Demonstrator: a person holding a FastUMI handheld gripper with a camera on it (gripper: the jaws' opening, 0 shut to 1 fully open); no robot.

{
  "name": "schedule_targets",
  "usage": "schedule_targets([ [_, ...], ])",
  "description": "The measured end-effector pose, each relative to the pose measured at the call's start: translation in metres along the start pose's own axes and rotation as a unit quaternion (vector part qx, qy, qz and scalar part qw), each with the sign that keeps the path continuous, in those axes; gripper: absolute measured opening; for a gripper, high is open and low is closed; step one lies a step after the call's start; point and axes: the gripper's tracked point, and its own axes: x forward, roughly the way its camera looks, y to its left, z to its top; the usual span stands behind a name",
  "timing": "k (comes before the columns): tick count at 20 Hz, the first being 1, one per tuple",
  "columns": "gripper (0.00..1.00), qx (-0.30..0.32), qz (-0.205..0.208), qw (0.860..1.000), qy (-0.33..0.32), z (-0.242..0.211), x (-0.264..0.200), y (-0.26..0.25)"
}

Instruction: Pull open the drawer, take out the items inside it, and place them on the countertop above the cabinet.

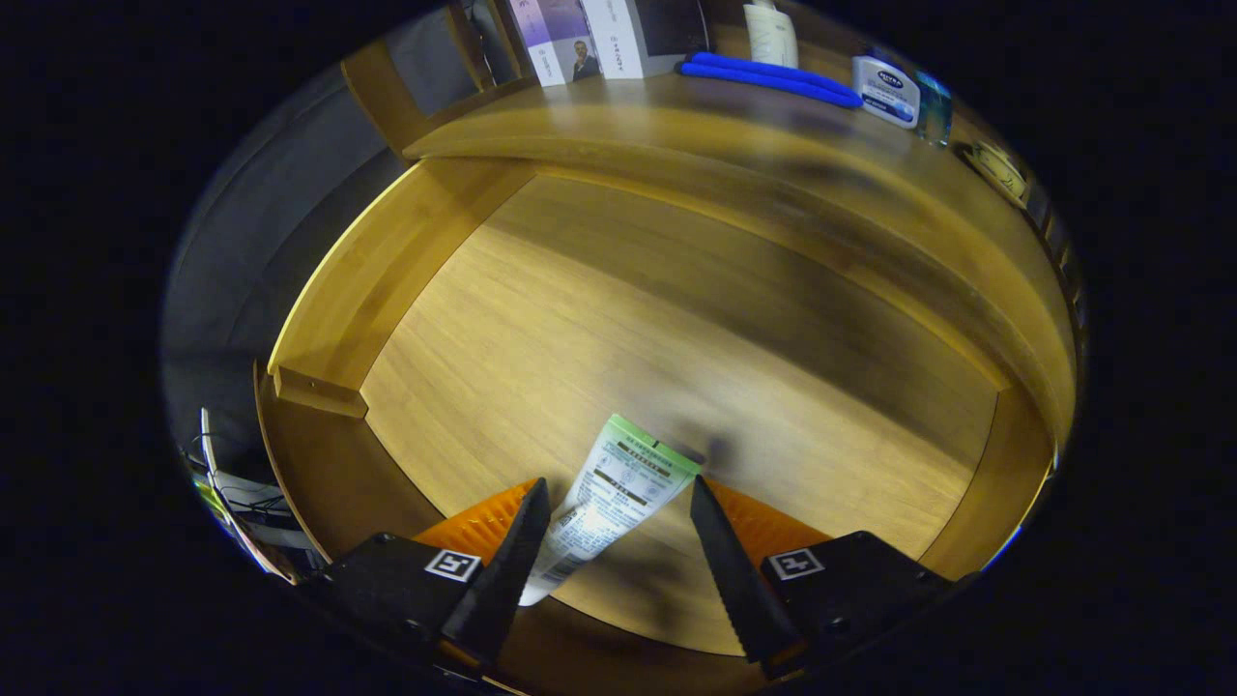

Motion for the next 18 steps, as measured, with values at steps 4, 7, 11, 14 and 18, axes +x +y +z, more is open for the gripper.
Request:
schedule_targets([
  [4,0.87,0.011,0.016,1.000,0.022,-0.004,0.004,0.002],
  [7,0.80,0.024,0.033,0.999,0.036,-0.005,0.011,0.003],
  [11,0.53,0.023,0.033,0.998,0.040,-0.006,0.010,0.003],
  [14,0.37,0.003,0.013,1.000,0.024,-0.001,0.006,-0.003],
  [18,0.19,-0.004,-0.027,1.000,-0.014,0.012,0.004,-0.017],
])
